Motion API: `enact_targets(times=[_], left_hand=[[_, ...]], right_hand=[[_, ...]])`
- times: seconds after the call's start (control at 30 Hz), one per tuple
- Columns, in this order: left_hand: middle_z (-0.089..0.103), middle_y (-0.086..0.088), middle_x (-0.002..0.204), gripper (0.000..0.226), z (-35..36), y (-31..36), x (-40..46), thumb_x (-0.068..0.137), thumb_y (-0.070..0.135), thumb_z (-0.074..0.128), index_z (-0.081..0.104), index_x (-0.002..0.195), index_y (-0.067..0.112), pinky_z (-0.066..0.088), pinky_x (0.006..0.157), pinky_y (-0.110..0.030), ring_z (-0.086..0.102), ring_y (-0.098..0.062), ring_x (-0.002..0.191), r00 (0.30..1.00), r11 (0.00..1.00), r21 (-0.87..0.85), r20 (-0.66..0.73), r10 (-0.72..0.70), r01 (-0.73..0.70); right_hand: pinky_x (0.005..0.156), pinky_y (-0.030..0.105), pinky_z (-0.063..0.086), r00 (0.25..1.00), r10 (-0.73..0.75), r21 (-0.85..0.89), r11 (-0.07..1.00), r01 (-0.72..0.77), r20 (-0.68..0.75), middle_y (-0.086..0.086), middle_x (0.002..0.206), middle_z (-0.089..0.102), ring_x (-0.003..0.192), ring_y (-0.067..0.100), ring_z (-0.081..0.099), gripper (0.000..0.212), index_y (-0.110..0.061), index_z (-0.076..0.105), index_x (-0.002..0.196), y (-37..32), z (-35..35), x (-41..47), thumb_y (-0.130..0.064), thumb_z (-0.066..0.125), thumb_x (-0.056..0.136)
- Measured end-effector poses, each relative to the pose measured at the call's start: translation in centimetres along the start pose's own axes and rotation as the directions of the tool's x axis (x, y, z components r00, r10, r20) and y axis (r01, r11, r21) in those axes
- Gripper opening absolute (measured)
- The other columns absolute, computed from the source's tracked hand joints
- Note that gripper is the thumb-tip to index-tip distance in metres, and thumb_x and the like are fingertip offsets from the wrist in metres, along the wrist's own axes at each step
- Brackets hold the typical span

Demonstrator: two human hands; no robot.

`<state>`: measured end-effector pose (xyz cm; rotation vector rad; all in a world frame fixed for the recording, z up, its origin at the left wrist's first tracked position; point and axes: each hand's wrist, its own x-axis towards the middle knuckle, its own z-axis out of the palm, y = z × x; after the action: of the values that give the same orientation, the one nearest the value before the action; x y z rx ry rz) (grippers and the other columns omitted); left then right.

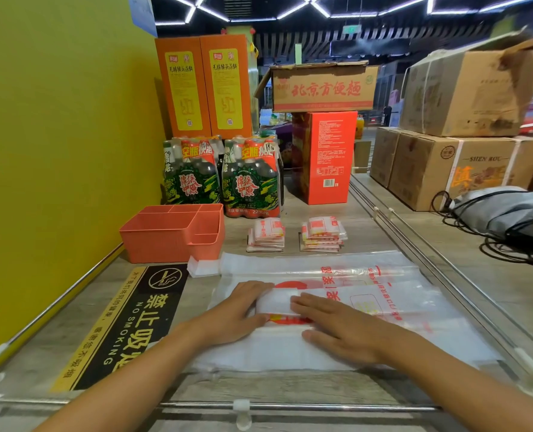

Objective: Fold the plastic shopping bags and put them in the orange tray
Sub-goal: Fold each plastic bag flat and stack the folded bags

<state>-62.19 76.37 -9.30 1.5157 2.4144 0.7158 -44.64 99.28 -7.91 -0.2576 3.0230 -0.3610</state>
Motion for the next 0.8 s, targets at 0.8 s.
enact_targets(times=[0.8], left_hand=[[-0.005,0.028,0.163,0.058,-0.2,0.3,-0.8,0.105,0.054,0.033,0.015,0.159,0.04,-0.003,0.122,-0.021,-0.013,0.012,0.147,0.989,0.995,0.1,0.149,-0.012,-0.003]], right_hand=[[0.127,0.034,0.002,0.998,0.041,0.028,0.999,-0.042,0.053,-0.028,0.164,-0.008,0.149,-0.007,-0.01,0.066,-0.047,0.0,0.158,-0.2,0.5,0.3,-0.073,0.017,0.099]])
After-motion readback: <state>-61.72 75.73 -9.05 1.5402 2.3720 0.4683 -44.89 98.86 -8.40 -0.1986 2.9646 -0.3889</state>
